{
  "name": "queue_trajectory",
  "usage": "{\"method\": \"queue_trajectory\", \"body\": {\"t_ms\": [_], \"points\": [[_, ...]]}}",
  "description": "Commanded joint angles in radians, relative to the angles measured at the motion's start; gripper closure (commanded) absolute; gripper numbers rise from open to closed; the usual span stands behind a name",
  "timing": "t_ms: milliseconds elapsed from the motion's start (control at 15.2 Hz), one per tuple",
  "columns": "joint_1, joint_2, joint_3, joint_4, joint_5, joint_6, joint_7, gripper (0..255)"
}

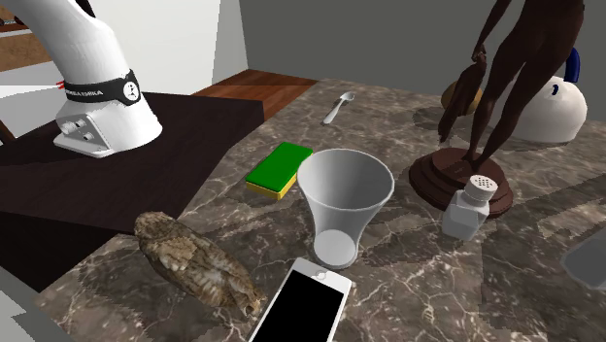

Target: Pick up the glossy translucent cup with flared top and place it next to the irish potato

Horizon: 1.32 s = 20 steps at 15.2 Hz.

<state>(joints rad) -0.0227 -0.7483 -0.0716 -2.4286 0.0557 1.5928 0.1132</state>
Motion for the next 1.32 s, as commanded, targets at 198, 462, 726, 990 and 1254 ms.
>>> {"method": "queue_trajectory", "body": {"t_ms": [198,462,726,990,1254], "points": [[-0.016,0.062,-0.058,-0.013,-0.021,0.076,-0.065,0],[-0.031,0.164,-0.136,-0.011,-0.036,0.177,-0.153,0],[-0.038,0.287,-0.212,0.015,-0.030,0.271,-0.247,0],[-0.039,0.428,-0.285,0.063,0.004,0.353,-0.350,0],[-0.038,0.584,-0.349,0.135,0.071,0.416,-0.465,0]]}}
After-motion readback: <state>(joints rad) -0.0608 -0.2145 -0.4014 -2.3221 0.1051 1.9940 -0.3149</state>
